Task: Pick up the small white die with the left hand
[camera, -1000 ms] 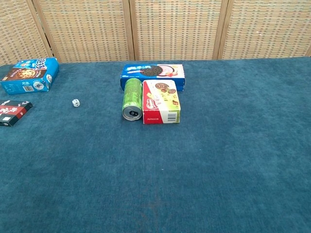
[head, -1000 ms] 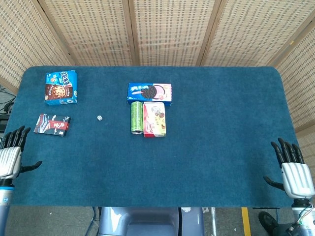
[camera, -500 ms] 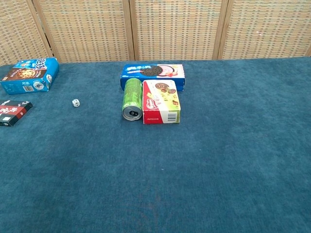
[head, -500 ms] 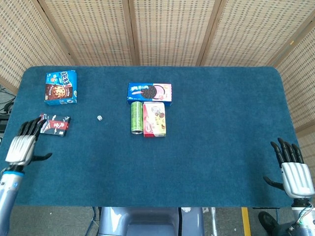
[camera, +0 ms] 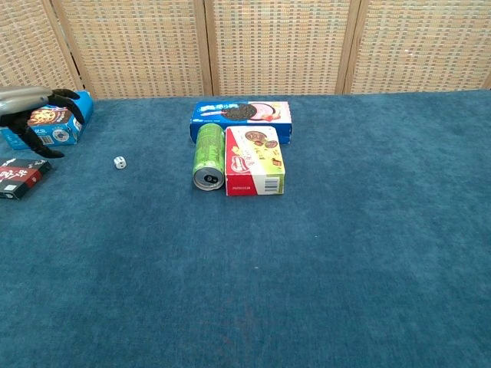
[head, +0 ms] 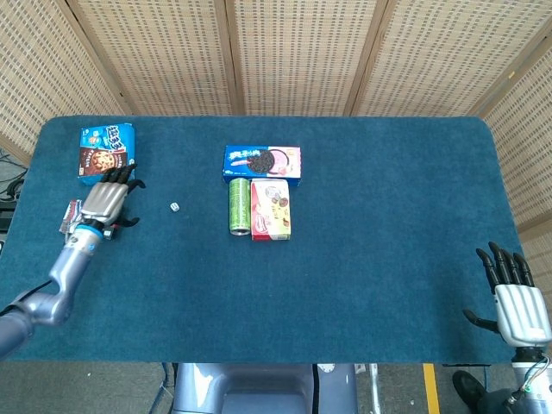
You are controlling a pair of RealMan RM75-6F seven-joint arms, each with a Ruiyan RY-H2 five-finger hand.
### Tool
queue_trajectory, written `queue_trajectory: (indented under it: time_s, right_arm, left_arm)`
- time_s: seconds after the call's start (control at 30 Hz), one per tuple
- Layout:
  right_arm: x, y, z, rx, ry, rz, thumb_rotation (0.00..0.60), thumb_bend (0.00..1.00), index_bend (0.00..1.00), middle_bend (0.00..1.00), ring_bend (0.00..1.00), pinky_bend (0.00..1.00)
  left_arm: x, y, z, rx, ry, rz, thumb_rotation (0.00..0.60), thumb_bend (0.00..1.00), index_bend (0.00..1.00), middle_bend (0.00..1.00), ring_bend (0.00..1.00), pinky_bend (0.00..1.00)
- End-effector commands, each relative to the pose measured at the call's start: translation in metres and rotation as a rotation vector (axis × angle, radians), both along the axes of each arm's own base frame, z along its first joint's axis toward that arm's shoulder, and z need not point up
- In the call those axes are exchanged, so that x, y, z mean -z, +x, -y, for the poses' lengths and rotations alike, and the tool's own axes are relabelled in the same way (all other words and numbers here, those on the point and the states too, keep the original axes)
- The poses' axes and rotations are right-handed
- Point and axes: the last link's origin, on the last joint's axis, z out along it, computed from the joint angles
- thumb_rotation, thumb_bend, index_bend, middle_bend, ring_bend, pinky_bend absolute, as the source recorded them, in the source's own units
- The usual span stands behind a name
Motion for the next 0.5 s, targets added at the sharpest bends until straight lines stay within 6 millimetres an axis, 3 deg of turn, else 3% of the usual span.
queue_trajectory:
  time_s: [0.03, 0.27, 0.5]
  right_arm:
    - [0.0, 0.0, 0.0, 0.0, 0.001, 0.001, 0.6, 0.0, 0.0, 0.0, 0.0, 0.0]
    - [0.0, 0.0, 0.001, 0.001, 0.004, 0.004, 0.6, 0.0, 0.0, 0.0, 0.0, 0.0]
    - [0.0, 0.0, 0.001, 0.003, 0.003, 0.009, 0.6, 0.0, 0.0, 0.0, 0.0, 0.0]
  left_arm:
    - [0.026, 0.016, -0.019, -0.012, -0.029, 0.002, 0.6, 0.28, 0.3, 0.0, 0.0, 0.0]
    - [0.053, 0.03, -0.031, -0.015, -0.048, -0.006, 0.6, 0.29, 0.33, 0.0, 0.0, 0.0]
    - [0.066, 0.037, -0.036, -0.009, -0.061, -0.021, 0.6, 0.3, 0.39, 0.0, 0.0, 0.0]
